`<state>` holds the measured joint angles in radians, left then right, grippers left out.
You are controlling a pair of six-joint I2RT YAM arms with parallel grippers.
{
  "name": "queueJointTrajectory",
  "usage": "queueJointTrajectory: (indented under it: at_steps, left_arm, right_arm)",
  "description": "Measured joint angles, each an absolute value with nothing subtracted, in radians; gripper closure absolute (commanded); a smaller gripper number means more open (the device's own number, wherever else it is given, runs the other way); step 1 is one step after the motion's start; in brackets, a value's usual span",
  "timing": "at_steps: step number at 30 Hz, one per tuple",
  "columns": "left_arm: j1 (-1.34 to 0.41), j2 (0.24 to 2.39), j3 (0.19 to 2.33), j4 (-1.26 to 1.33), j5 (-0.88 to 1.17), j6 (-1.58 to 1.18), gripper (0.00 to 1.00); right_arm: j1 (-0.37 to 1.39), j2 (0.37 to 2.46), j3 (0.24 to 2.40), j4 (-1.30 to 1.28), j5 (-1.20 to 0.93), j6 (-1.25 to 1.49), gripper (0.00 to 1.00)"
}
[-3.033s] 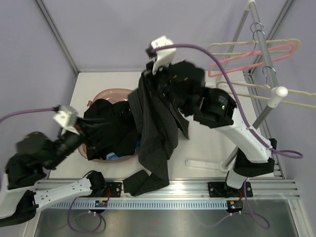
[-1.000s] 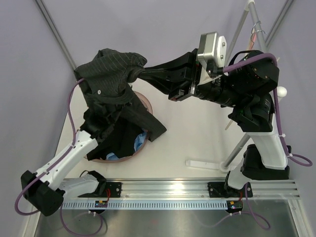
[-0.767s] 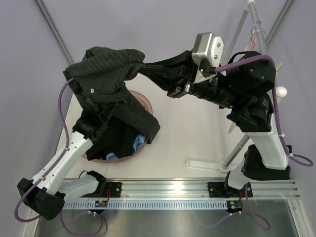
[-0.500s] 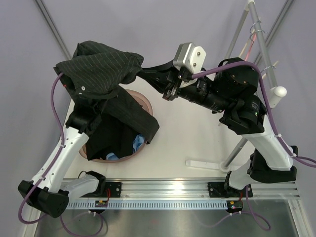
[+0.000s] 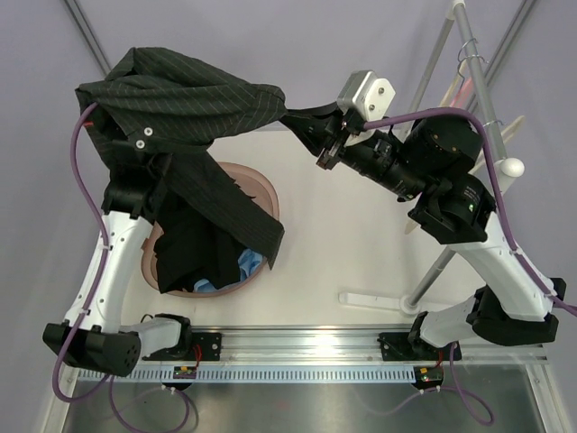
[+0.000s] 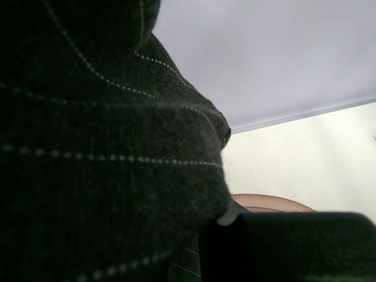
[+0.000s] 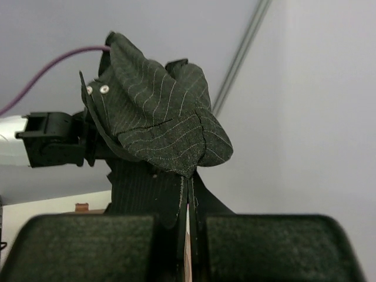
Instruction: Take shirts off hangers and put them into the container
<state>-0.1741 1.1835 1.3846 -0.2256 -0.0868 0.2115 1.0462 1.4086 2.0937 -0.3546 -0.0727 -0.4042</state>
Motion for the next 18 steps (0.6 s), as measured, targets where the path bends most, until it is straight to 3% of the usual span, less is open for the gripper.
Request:
queueJointTrajectory:
  at_steps: [18]
  left_arm:
    - [-0.071,1.339,1.627,-0.291,-0.015,0.252,0.79]
  right_arm:
    - [0.920,1.378,2.002,-0.292,-0.126,-0.362,1.00]
